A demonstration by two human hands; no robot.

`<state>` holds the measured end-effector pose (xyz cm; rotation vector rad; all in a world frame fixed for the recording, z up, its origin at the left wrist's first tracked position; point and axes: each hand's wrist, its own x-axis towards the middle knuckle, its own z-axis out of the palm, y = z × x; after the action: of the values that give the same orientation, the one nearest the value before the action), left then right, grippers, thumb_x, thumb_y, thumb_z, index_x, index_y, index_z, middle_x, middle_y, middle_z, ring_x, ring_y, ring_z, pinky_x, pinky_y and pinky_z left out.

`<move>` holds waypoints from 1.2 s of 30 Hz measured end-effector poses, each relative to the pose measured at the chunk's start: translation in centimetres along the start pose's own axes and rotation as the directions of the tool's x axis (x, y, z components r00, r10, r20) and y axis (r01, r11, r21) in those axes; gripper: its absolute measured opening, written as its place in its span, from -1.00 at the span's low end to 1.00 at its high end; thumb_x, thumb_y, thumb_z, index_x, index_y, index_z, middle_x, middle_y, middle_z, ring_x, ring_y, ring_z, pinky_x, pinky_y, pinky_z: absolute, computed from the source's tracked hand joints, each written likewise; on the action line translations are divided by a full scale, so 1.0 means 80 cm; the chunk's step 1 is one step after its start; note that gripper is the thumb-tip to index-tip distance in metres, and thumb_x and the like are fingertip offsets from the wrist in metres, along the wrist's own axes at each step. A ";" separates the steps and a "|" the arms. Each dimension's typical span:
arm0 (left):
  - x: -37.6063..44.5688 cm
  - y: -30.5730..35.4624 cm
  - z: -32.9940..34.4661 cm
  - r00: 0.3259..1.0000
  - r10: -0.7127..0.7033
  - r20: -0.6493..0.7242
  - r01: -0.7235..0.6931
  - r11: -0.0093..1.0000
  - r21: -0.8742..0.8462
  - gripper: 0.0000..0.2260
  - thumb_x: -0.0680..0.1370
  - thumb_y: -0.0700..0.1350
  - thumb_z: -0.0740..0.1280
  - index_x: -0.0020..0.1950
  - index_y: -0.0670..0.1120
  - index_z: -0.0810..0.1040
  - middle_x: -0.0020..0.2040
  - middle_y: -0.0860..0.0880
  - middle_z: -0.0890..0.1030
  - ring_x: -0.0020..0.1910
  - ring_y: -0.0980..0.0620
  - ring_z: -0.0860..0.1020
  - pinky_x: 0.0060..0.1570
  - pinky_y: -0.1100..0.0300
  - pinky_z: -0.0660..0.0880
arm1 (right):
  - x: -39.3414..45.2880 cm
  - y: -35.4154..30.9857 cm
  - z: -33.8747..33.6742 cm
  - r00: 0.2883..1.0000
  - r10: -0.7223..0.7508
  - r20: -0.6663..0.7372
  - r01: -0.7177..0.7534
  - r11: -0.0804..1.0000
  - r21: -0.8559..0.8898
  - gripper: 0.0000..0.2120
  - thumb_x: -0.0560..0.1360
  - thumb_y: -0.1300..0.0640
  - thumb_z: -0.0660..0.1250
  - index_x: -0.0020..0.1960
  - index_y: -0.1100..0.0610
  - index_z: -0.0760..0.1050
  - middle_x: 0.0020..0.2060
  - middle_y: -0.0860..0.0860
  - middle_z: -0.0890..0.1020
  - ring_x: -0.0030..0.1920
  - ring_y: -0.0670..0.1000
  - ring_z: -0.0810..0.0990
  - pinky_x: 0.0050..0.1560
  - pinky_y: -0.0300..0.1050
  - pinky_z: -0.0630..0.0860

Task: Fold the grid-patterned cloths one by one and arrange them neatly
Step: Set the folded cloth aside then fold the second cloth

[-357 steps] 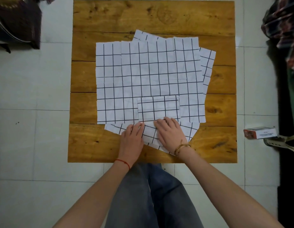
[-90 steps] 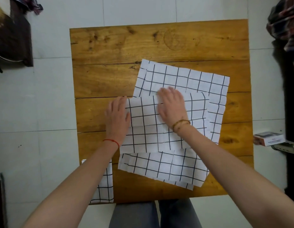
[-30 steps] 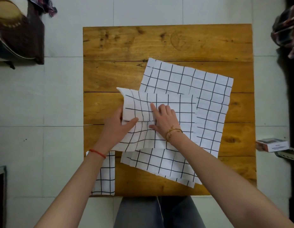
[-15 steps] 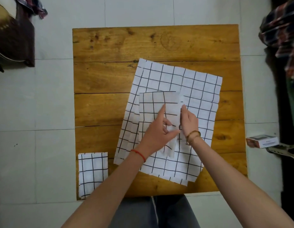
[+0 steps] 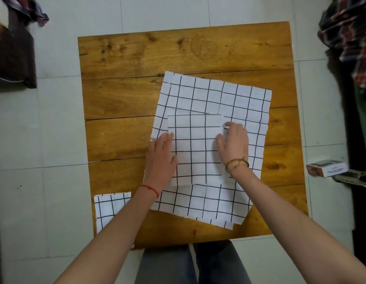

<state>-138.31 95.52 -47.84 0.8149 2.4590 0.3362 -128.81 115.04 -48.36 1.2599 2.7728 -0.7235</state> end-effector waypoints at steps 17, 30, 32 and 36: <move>0.064 -0.009 -0.002 0.994 -0.003 0.109 -0.033 0.943 0.330 -0.21 0.57 0.14 0.24 0.58 -0.06 -0.20 0.59 0.02 -0.18 0.54 -0.18 -0.08 0.45 -0.27 0.03 | 0.023 -0.043 0.039 0.870 -0.261 0.419 0.441 0.792 -0.422 -0.45 0.61 0.01 0.00 0.54 0.13 0.01 0.53 0.00 0.10 0.53 0.15 -0.04 0.49 0.22 -0.06; 0.047 -0.015 0.002 0.992 0.125 0.032 -0.128 0.937 0.325 -0.36 0.61 0.04 0.18 0.58 -0.07 -0.08 0.59 -0.02 -0.04 0.55 -0.13 -0.02 0.47 -0.21 0.05 | 0.015 -0.042 0.011 0.813 -0.403 0.419 0.550 0.768 -0.329 -0.49 0.59 0.05 -0.02 0.52 0.13 0.11 0.50 0.03 0.20 0.51 0.14 0.09 0.49 0.17 0.04; 0.036 -0.020 0.006 0.989 0.144 0.035 -0.147 0.929 0.338 -0.41 0.63 0.00 0.16 0.58 -0.07 -0.01 0.59 -0.02 0.02 0.55 -0.12 0.01 0.47 -0.20 0.07 | 0.012 -0.054 0.022 0.805 -0.367 0.466 0.541 0.775 -0.325 -0.48 0.60 0.05 -0.01 0.53 0.13 0.07 0.52 0.01 0.16 0.53 0.12 0.03 0.50 0.16 -0.02; 0.001 -0.031 0.021 0.985 0.165 0.059 -0.175 0.931 0.320 -0.48 0.63 -0.03 0.14 0.57 -0.09 0.09 0.57 -0.04 0.11 0.55 -0.13 0.07 0.45 -0.21 0.15 | 0.010 -0.055 0.031 0.811 -0.272 0.518 0.490 0.798 -0.350 -0.46 0.61 0.03 -0.01 0.55 0.09 -0.04 0.54 -0.04 0.04 0.53 0.10 -0.07 0.50 0.16 -0.09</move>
<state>-138.63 93.70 -50.18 1.1655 2.4538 -0.0255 -132.98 112.07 -48.93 0.3624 2.5880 -0.2491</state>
